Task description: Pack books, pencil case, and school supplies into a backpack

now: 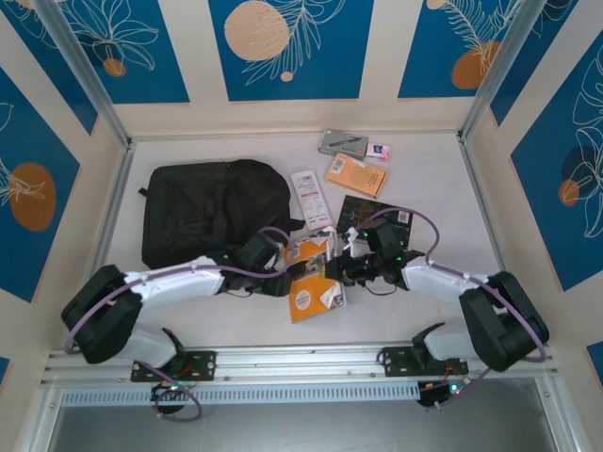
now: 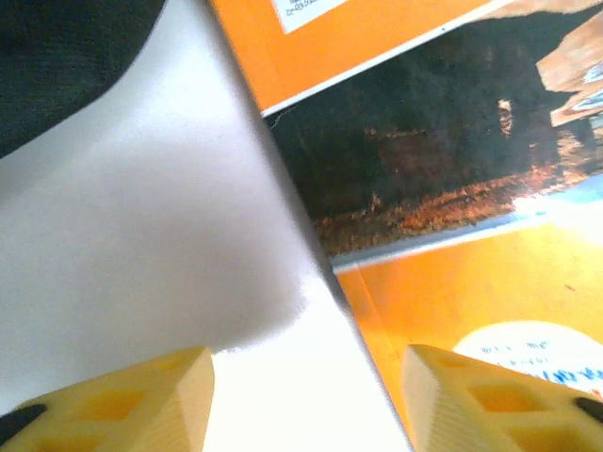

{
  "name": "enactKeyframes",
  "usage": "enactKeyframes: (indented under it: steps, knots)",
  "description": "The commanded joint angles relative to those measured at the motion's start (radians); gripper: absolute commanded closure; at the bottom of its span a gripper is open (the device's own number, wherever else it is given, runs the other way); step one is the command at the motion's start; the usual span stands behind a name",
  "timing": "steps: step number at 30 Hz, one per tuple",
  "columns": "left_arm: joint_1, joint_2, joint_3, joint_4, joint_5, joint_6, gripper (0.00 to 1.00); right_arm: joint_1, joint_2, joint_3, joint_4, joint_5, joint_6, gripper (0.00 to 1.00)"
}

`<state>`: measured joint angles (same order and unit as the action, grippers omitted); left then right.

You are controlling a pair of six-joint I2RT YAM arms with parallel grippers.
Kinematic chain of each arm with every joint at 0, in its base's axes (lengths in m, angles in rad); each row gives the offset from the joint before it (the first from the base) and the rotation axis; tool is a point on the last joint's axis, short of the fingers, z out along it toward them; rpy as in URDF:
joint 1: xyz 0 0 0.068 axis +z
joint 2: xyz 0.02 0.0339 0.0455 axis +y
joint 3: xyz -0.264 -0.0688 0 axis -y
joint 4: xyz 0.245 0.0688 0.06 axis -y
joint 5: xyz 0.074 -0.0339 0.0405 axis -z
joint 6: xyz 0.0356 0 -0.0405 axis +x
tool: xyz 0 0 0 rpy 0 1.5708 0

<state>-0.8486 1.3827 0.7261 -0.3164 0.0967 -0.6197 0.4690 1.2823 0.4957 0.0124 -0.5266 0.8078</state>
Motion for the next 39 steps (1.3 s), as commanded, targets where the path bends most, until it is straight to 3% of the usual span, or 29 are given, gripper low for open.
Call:
enactKeyframes:
  steps: [1,10,20,28,35,39]
  knots:
    - [0.001,-0.106,0.006,-0.082,0.028,0.000,0.34,-0.024,-0.122,-0.001,-0.028,-0.066,-0.045,0.97]
    - [0.041,-0.351,0.058,-0.059,0.159,-0.064,0.06,-0.046,-0.385,-0.017,0.058,-0.215,0.021,1.00]
    - [0.100,-0.406,0.062,0.170,0.401,-0.157,0.07,-0.025,-0.514,-0.020,0.268,-0.325,0.168,1.00]
    - [0.100,-0.417,0.011,0.435,0.561,-0.242,0.33,0.000,-0.531,-0.013,0.256,-0.290,0.160,1.00]
    - [0.100,-0.429,-0.054,0.576,0.598,-0.287,0.71,0.000,-0.529,-0.005,0.233,-0.231,0.141,1.00]
    - [0.099,-0.445,-0.063,0.570,0.576,-0.281,0.92,0.001,-0.532,-0.009,0.237,-0.197,0.145,1.00]
